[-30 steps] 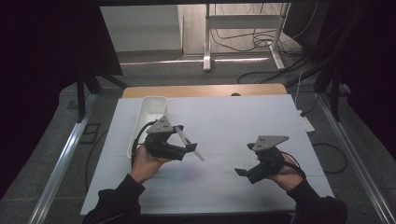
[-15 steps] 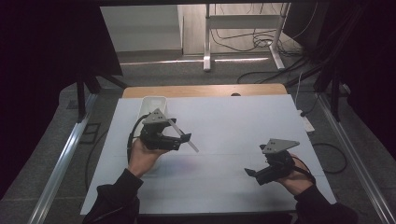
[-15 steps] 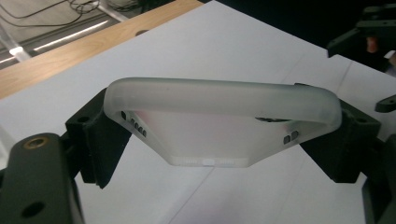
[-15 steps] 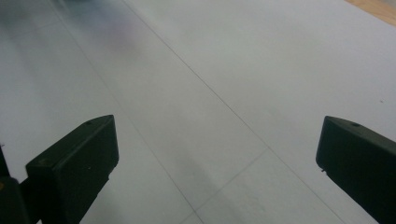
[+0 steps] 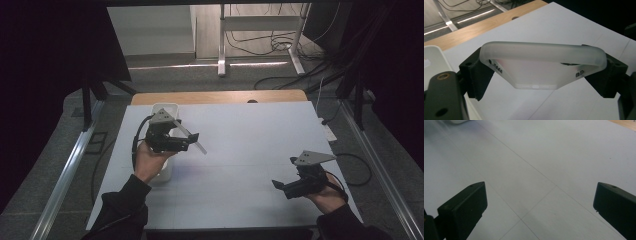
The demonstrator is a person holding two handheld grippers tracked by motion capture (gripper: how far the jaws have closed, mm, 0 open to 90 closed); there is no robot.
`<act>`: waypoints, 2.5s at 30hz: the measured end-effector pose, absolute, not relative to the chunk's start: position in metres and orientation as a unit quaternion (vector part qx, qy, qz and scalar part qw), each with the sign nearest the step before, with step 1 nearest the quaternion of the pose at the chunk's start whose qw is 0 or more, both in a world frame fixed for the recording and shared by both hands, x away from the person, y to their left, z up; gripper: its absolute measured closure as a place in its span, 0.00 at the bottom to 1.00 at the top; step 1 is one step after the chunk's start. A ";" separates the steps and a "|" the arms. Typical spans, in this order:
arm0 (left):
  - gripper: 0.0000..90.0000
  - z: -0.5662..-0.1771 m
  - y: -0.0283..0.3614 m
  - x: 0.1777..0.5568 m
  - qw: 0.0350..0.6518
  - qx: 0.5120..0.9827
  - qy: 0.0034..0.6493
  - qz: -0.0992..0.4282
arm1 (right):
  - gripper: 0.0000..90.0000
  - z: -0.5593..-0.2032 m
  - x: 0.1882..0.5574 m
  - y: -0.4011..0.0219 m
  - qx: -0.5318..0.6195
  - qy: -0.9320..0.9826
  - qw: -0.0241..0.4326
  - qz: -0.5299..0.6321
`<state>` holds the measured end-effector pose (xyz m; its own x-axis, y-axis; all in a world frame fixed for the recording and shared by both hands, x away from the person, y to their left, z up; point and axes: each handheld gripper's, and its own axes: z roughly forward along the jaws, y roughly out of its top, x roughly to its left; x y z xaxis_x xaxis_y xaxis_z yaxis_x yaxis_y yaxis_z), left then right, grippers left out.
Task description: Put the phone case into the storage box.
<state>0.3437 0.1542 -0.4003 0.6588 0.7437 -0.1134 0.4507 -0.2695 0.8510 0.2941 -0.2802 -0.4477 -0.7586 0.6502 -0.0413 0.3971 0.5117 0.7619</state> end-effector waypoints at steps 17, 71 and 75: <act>0.19 -0.387 0.173 0.357 0.459 0.762 0.420 0.179 | 0.00 -0.451 0.282 -0.317 0.399 0.814 0.180 0.382; 0.19 -0.379 0.222 0.402 0.388 0.704 0.545 0.239 | 0.00 -0.451 0.275 -0.322 0.400 0.816 0.185 0.373; 0.19 -0.384 0.222 0.408 0.377 0.705 0.551 0.238 | 0.00 -0.451 0.274 -0.322 0.399 0.816 0.185 0.375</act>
<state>0.4076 0.2221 -0.3843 0.2793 0.9569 -0.0799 0.5978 -0.1082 0.7943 0.2744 -0.3216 -0.4509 -0.6134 0.7897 -0.0034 0.5121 0.4010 0.7595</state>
